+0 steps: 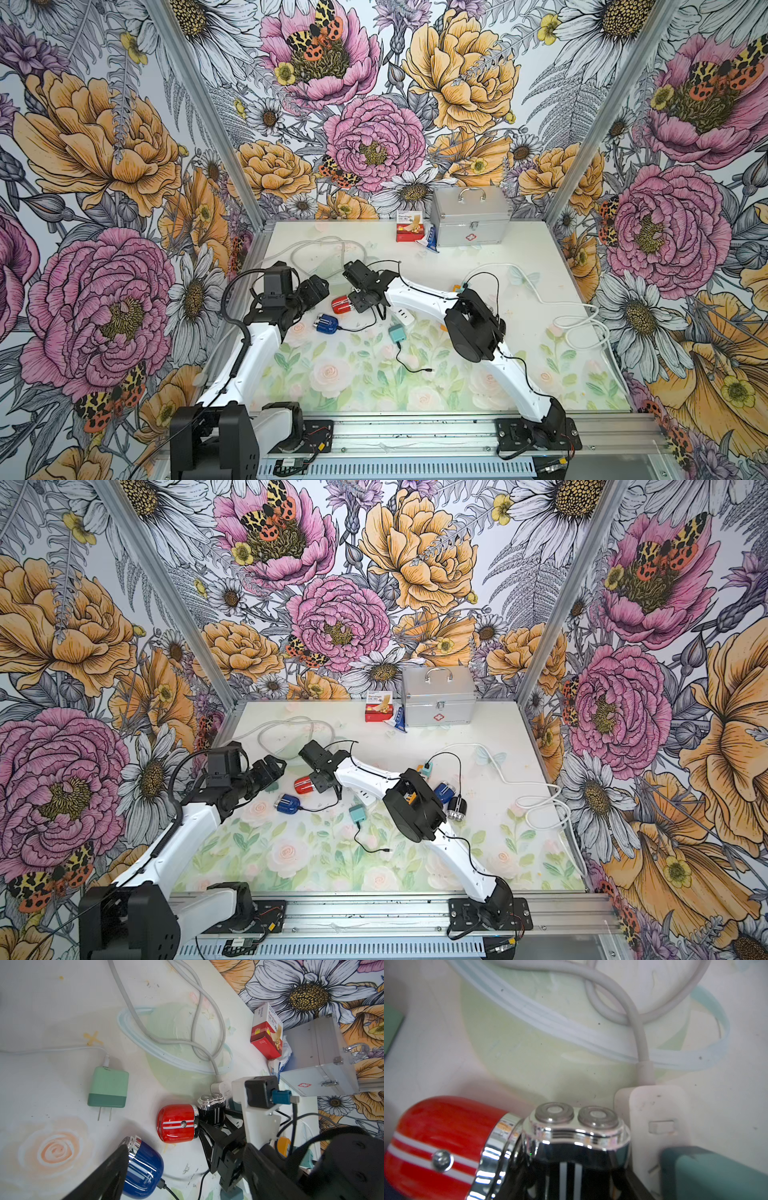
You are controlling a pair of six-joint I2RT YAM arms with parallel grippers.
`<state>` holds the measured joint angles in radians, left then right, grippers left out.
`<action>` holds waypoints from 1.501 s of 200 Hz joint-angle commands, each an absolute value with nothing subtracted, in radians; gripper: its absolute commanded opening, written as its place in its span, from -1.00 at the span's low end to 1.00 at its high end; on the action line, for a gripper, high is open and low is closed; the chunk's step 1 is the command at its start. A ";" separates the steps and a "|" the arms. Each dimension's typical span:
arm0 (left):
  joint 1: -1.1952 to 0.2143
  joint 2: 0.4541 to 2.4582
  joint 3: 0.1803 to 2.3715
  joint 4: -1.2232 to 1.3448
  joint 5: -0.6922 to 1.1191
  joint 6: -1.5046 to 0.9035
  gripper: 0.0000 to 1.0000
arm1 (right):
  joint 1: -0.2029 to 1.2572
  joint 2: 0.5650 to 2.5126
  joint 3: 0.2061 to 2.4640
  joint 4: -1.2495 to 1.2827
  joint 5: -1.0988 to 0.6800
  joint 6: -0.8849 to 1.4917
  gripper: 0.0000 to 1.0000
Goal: Unplug the electric shaver
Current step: Place the electric shaver at the center of the board.
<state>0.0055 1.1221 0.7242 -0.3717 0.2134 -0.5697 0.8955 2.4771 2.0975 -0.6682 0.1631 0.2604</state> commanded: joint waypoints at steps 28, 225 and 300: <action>-0.035 1.081 0.709 -0.392 0.162 -0.547 0.73 | 0.896 2.413 2.100 -0.662 0.174 0.243 0.21; -0.321 0.978 0.798 -0.524 -0.051 -0.551 0.72 | 0.874 2.026 1.831 -0.664 0.250 0.224 0.44; -0.433 1.096 0.849 -0.530 -0.146 -0.595 0.73 | 0.876 1.716 1.310 -0.667 0.118 0.328 0.36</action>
<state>-0.4294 1.0737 0.8223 -0.5079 -0.0872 -0.5789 0.8532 1.7206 1.4101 -0.6556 0.1753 0.2684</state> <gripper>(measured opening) 0.862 0.692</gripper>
